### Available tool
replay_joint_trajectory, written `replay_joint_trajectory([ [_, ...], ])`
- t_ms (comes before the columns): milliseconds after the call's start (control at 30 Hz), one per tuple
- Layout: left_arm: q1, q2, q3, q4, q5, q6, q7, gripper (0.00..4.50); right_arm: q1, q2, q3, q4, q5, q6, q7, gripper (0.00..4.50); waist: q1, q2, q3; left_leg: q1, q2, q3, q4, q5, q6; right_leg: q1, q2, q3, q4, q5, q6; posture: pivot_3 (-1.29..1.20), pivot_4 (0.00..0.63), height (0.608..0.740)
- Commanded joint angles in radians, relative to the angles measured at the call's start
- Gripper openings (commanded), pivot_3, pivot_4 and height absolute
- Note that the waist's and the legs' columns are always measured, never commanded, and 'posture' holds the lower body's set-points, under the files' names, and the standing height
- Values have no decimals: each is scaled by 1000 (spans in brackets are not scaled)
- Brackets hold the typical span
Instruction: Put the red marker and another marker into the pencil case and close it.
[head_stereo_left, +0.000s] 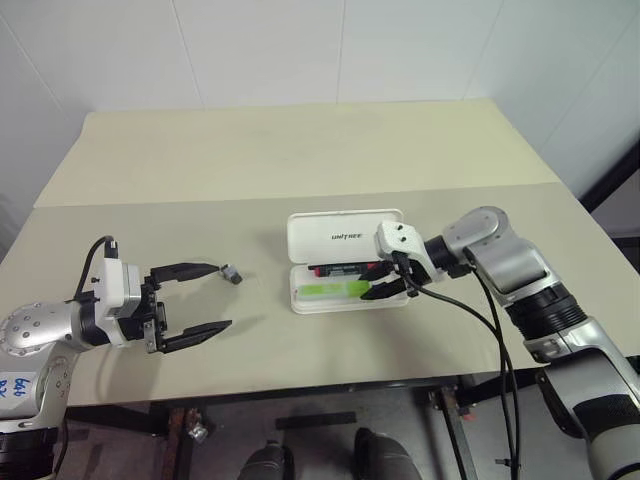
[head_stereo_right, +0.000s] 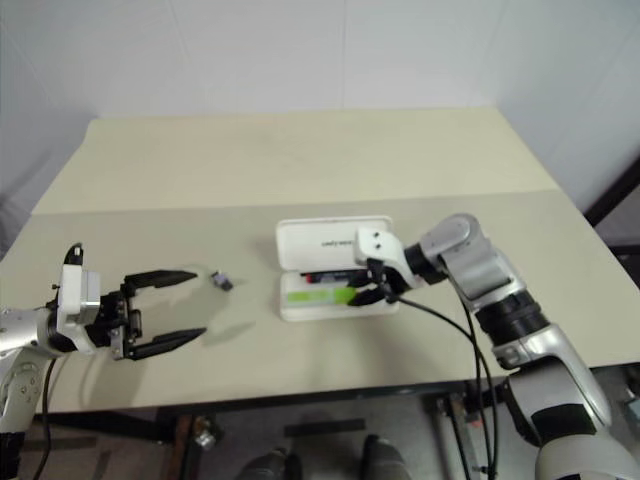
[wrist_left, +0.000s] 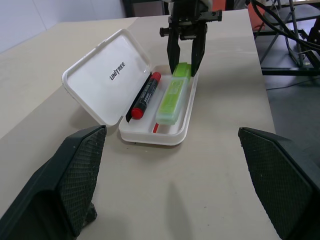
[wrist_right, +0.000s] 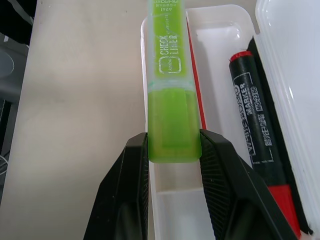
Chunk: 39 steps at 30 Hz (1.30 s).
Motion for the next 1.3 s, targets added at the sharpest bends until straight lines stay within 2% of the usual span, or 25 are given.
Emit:
replay_joint_trajectory([
  [33,1,14,17,-27,-19,-11,3,4500,-19,7,-7,10,-12,-26,-6,1074,0,0,0,0,0,0,0,0,0,0,0,0,0,0,0,0,150,740],
  [133,7,15,23,-31,-20,-12,3,4500,-18,12,0,31,-34,-47,-8,1074,0,0,0,0,0,0,0,0,0,0,0,0,0,0,0,0,150,740],
  [433,11,15,25,-37,-22,-11,7,4500,-27,13,-12,54,-58,-74,7,4256,0,0,0,0,0,0,0,0,0,0,0,0,0,0,0,0,150,740],
  [467,9,14,24,-36,-22,-11,7,4500,-31,11,-16,49,-54,-72,10,4479,0,0,0,0,0,0,0,0,0,0,0,0,0,0,0,0,150,740],
  [733,3,-6,10,-35,2,-16,54,4500,-18,-10,-77,-75,35,1,38,4479,0,0,0,0,0,0,0,0,0,0,0,0,0,0,0,0,150,740],
  [933,1,-66,-30,-66,92,23,257,4500,82,-52,-146,-231,143,38,36,4479,7,-1,0,0,0,-1,0,0,0,1,-1,-2,-1,0,0,0,150,740],
  [1167,-65,-167,-109,-160,148,211,549,4500,110,-55,-161,-240,151,52,-26,4479,6,-1,-1,1,-1,-2,1,0,0,2,-1,-2,1,0,1,0,150,740],
  [1300,-68,-125,-151,-175,173,222,521,4500,114,-55,-157,-228,149,44,-47,4479,1,-1,-1,1,0,-1,1,0,0,2,0,-2,1,0,0,0,150,740],
])
